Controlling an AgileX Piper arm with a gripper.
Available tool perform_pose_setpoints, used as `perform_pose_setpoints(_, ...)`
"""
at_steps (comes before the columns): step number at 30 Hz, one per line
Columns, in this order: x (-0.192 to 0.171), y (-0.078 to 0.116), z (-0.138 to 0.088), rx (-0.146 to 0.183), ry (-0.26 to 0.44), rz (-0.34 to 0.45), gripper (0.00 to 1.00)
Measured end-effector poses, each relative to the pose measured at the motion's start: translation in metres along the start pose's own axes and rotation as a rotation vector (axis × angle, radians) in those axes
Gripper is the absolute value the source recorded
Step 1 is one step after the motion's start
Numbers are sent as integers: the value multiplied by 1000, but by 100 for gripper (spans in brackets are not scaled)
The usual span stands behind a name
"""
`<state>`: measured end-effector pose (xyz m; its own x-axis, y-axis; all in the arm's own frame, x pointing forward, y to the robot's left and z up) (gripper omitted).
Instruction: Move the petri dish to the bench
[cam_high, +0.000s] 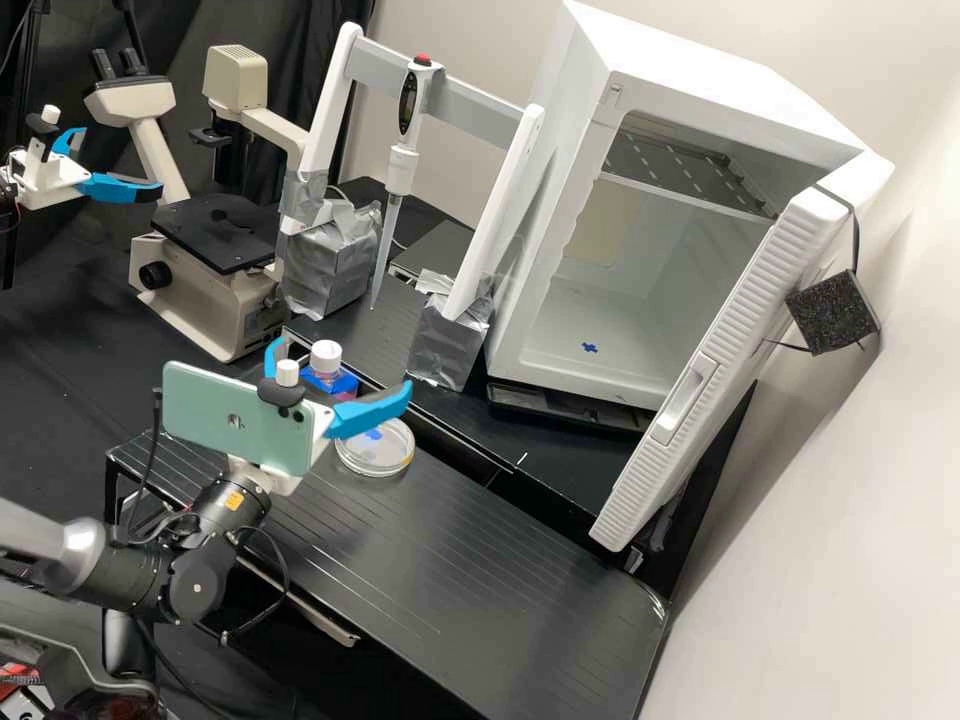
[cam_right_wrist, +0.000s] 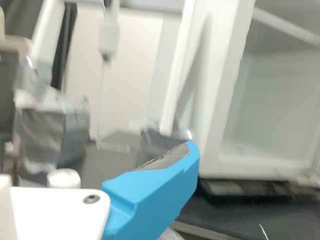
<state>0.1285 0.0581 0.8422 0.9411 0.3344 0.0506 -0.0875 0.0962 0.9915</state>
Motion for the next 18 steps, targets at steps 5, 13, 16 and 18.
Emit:
perform_pose_setpoints(5,10,-9,-11,86,-22,34,100)
perform_pose_setpoints(13,29,-18,-4,89,-52,83,100)
perform_pose_setpoints(16,33,-18,4,136,-69,106,100)
perform_pose_setpoints(18,33,-17,7,167,-74,113,100)
